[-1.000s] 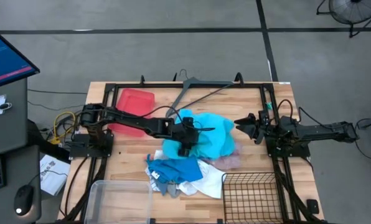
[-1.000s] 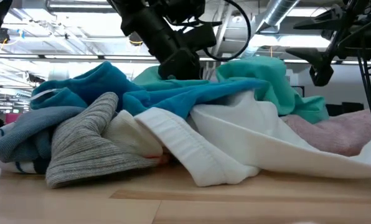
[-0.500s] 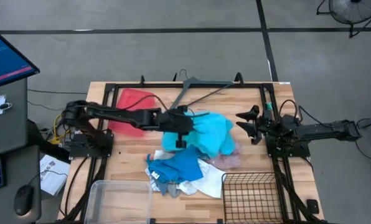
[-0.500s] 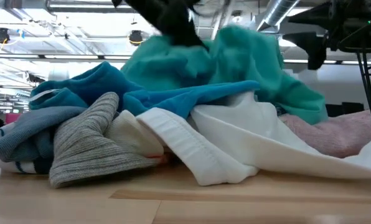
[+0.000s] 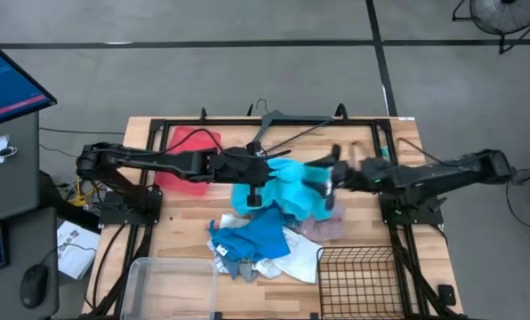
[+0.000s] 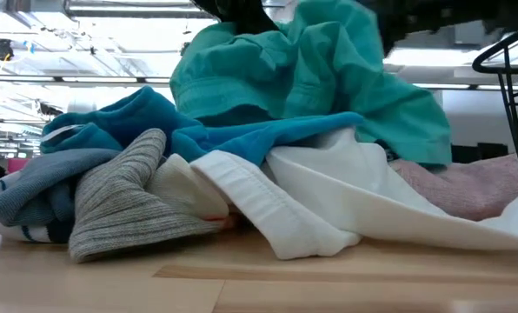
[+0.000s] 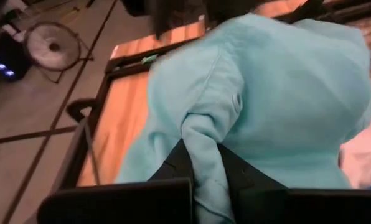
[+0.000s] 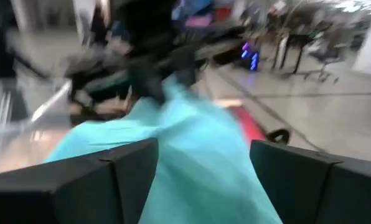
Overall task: Pick & Place Cloths
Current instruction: Put the light blue shorts into the transparent bin
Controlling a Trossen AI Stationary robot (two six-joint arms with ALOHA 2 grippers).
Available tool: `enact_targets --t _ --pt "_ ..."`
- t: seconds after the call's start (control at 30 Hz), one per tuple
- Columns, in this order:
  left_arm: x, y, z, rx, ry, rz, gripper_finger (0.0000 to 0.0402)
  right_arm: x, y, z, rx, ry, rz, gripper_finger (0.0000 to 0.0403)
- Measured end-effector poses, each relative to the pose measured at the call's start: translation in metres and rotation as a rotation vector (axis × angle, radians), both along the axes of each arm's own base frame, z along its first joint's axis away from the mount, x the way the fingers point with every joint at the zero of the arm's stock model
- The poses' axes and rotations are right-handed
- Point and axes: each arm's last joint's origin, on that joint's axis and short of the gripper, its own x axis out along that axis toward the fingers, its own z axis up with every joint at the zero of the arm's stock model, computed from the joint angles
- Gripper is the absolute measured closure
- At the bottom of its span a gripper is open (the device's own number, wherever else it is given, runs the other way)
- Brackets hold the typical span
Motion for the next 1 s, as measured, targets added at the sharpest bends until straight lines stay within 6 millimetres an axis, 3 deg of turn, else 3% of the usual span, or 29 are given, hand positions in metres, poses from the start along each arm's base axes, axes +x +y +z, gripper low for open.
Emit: enact_targets --t 0.17,0.33,0.6,0.9,1.0 --pt "-0.011 0.001 0.016 0.033 -0.041 0.011 0.0398 0.041 0.012 -0.019 -0.040 0.176 0.036 0.0137" --pt "-0.024 -0.003 0.036 0.026 -0.118 -0.010 0.0399 0.075 0.011 -0.026 -0.123 0.180 0.008 0.0137" --pt "-0.039 -0.015 0.057 0.011 -0.207 -0.063 0.0398 0.122 0.010 0.004 -0.244 0.056 -0.001 0.0137" --pt "-0.076 -0.029 0.093 -0.040 -0.393 -0.224 0.0398 0.129 0.025 0.047 -0.288 -0.110 0.043 0.0137" --pt "-0.082 -0.031 0.095 -0.082 -0.457 -0.287 0.0398 0.131 0.027 0.062 -0.287 -0.193 0.103 0.0137"
